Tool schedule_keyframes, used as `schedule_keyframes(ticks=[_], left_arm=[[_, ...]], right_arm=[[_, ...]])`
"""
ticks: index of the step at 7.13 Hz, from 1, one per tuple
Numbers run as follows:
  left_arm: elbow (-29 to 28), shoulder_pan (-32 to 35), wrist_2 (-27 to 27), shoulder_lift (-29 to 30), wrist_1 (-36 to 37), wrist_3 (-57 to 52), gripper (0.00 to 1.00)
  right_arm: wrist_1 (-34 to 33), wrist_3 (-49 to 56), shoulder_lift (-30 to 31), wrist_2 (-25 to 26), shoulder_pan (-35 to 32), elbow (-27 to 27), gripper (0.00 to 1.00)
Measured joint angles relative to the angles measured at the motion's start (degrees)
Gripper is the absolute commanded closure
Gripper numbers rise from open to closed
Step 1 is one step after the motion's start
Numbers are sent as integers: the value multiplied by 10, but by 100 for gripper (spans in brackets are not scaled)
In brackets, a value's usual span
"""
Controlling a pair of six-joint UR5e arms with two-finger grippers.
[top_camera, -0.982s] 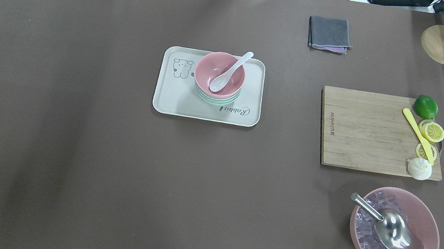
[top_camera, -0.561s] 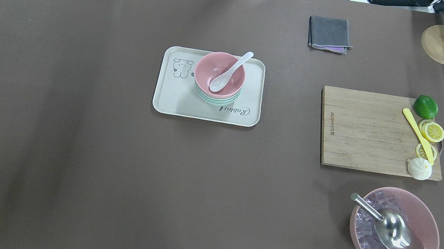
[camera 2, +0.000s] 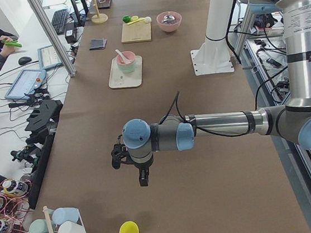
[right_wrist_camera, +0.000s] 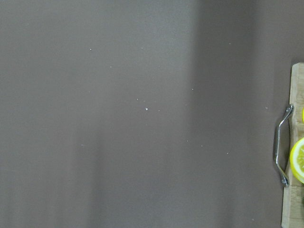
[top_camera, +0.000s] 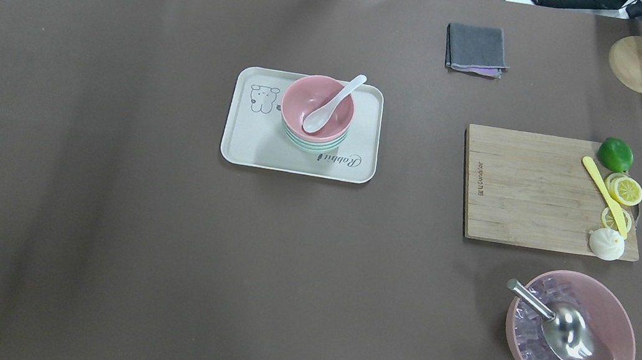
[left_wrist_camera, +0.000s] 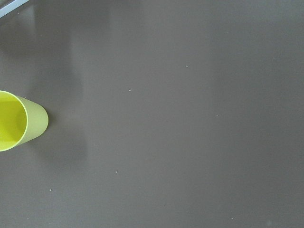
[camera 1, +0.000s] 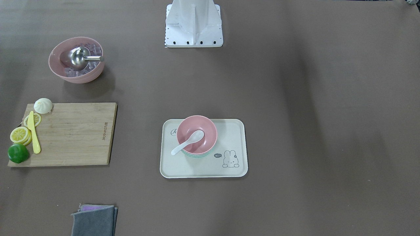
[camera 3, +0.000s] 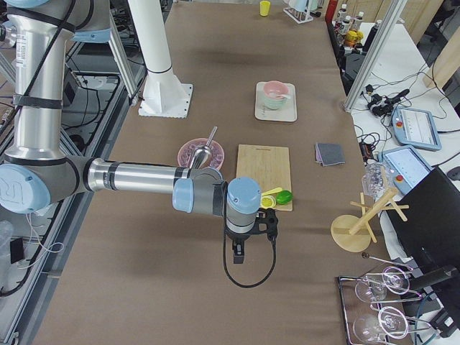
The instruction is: Stack pink bowl on green and place spoon
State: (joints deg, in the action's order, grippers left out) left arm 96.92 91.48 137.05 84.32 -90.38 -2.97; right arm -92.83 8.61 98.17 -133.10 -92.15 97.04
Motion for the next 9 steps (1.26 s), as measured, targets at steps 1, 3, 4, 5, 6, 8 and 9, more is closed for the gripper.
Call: schedule_keyframes(ticks=[1,3,4,5,6,8,9], left_arm=[[0,0,-1,0,0,0,2],[0,-1,-3,1,1,1,2],[0,-1,-4,0,1,1,2],[0,-1,-4,0,1,1,2],[0,-1,-4,0,1,1,2],[0,-1,-4,0,1,1,2],[0,-1,-4,-1,1,1,2]], right_arm=[[0,0,0,0,0,-3,0],[-1,-1,0,-1,0,-5,0],[-1,-1,0,-1,0,-6,0],[-1,-1,0,-1,0,-8,0],[-1,-1,0,-1,0,-11,0],[-1,-1,0,-1,0,-14,0],[-1,-1,0,-1,0,-15,0]])
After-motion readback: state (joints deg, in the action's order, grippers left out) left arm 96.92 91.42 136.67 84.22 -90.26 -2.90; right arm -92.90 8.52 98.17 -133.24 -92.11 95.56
